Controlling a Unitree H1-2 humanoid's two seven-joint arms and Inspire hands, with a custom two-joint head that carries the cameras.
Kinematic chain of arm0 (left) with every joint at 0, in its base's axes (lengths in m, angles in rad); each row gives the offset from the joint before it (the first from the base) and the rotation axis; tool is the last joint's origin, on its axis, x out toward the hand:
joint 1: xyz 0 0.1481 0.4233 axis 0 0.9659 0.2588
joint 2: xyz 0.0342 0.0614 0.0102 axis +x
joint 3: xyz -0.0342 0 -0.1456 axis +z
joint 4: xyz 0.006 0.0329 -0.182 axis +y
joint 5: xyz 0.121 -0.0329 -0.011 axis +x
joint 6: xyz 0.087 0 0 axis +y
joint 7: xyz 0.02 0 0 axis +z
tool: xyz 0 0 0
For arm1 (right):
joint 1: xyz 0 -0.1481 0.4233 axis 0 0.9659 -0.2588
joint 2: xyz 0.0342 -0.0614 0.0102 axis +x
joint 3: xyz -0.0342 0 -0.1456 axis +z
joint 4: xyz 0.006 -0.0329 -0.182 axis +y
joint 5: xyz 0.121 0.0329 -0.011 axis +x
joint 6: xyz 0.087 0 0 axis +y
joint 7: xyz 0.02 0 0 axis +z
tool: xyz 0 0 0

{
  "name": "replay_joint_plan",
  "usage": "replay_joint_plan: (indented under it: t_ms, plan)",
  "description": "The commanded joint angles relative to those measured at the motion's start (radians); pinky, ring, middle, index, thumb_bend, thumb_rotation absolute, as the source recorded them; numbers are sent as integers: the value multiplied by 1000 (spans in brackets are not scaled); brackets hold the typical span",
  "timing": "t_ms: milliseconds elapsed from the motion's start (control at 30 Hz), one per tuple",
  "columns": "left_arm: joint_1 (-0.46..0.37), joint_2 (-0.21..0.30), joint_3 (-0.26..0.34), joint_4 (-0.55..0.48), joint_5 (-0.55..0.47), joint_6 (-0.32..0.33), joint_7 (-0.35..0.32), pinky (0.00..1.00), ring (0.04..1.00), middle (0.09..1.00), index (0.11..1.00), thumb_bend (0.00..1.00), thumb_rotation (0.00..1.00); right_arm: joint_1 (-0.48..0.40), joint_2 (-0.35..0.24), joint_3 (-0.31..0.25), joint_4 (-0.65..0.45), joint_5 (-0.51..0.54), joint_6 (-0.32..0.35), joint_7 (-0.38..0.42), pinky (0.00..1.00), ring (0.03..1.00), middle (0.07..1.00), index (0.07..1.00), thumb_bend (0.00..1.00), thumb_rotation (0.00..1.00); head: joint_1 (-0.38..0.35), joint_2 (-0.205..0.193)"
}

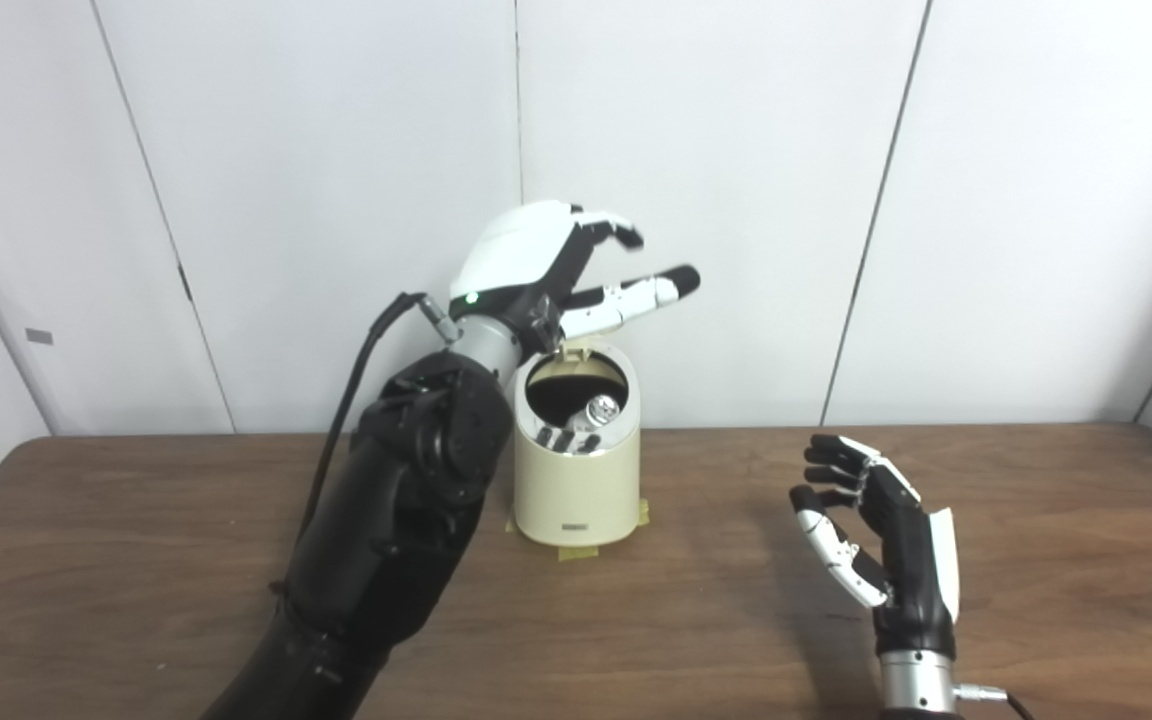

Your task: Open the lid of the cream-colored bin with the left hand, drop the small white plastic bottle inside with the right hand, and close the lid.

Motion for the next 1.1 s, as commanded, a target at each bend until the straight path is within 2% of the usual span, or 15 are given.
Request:
replay_joint_plan:
  t_ms: [0, 233, 400, 600, 700, 967, 1033, 1067]
  plan:
    - [-79, -7, 4, 6, 50, -1, 14, 1000, 927, 855, 812, 774, 1000, 15, 11, -2, 25, -4, -20, -3, 539, 648, 679, 688, 236, 386, -2, -1]
    - [-89, -3, -10, 50, 133, -1, -19, 1000, 958, 859, 816, 805, 1000, 13, 11, 0, 30, -6, -25, -3, 544, 653, 684, 690, 235, 382, -1, -6]
    - [-90, 3, -19, 71, 177, -1, -34, 1000, 977, 855, 822, 844, 1000, 16, 15, -1, 16, -12, -1, -4, 542, 655, 687, 694, 231, 387, -1, -7]
    - [-84, 6, -24, 80, 206, -1, -55, 1000, 987, 852, 836, 886, 1000, 15, 19, -5, 23, -15, -19, -16, 536, 648, 680, 688, 236, 376, -1, -6]
    - [-78, 2, -19, 75, 216, -1, -68, 1000, 986, 849, 824, 896, 1000, 13, 18, -5, 31, -17, -33, -21, 534, 647, 679, 687, 228, 350, -2, -6]
    - [-43, -14, -13, 20, 227, -1, -119, 1000, 967, 887, 815, 885, 1000, 9, 16, -5, 38, -26, -42, -36, 526, 641, 672, 680, 223, 358, -3, -2]
    - [-32, -21, -10, 9, 231, -1, -125, 1000, 964, 883, 811, 891, 1000, 9, 17, -5, 35, -26, -37, -37, 523, 639, 671, 679, 224, 359, -3, -2]
    - [-26, -26, -5, 2, 234, -1, -139, 1000, 934, 859, 814, 894, 1000, 10, 18, -5, 33, -23, -37, -36, 524, 640, 672, 679, 226, 360, -2, 0]
